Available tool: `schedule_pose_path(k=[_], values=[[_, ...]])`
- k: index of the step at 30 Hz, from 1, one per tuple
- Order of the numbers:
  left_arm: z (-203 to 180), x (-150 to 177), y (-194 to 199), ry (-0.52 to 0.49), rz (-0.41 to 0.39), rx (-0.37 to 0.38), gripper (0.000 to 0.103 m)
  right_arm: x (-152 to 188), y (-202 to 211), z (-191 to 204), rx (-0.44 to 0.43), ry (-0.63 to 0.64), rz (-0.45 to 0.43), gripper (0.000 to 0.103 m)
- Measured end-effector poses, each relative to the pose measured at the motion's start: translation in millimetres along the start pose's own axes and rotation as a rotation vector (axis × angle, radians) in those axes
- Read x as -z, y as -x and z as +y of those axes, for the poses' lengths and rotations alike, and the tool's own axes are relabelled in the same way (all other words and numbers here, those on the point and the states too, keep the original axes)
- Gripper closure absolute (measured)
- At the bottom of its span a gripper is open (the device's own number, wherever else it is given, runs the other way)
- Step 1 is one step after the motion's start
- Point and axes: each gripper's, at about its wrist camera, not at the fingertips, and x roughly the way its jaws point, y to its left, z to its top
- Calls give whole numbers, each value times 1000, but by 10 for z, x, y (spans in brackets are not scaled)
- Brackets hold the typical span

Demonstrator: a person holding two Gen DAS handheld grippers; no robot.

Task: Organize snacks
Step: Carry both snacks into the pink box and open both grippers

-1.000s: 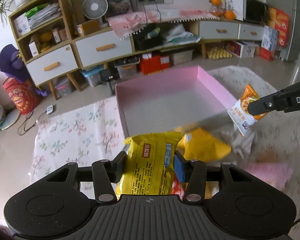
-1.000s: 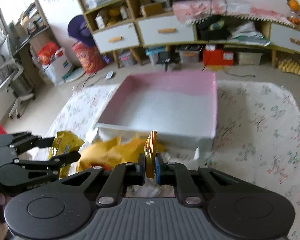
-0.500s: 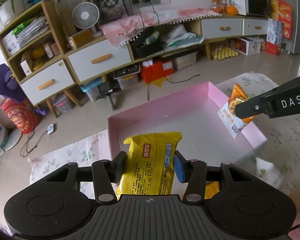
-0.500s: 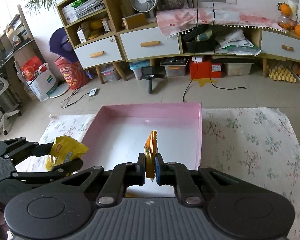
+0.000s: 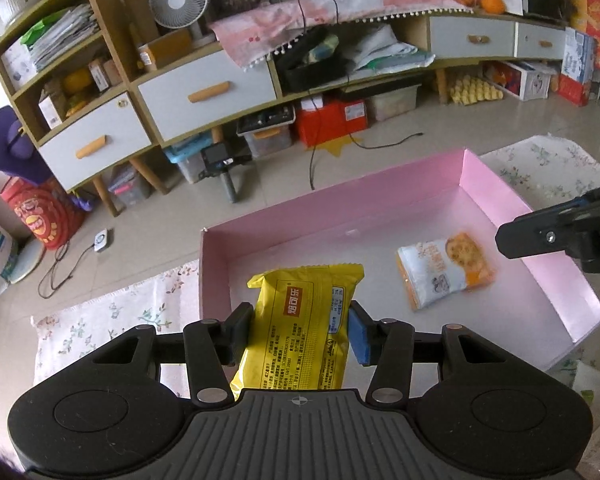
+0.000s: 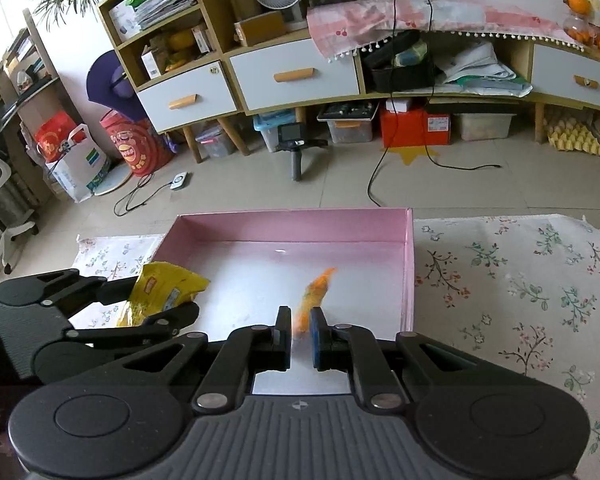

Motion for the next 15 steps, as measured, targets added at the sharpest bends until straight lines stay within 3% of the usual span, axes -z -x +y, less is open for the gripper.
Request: schedule_pose_path(k=[2, 4, 5, 7, 10, 12, 14, 15], values=[[-22, 4, 2, -12, -1, 3, 50, -5, 5, 6, 1, -5, 3, 103], [-41, -10, 20, -18, 0, -18, 36, -8, 24, 2, 8, -7, 3, 101], [-44, -9, 42, -20, -5, -22, 29, -6, 39, 3, 10, -6, 3, 92], [-33, -4, 97, -12, -6, -12, 26, 1, 76, 6, 22, -1, -1, 82], [6, 3, 173, 11, 4, 1, 23, 0, 117, 10, 40, 7, 5, 77], [25, 31, 255, 20, 2, 4, 18, 13, 176, 15, 50, 14, 2, 66], [34, 45, 320, 30, 2, 13, 13, 35, 256, 29, 63, 23, -14, 49], [42, 66, 363, 36, 7, 21, 11, 46, 291, 34, 68, 28, -19, 47]])
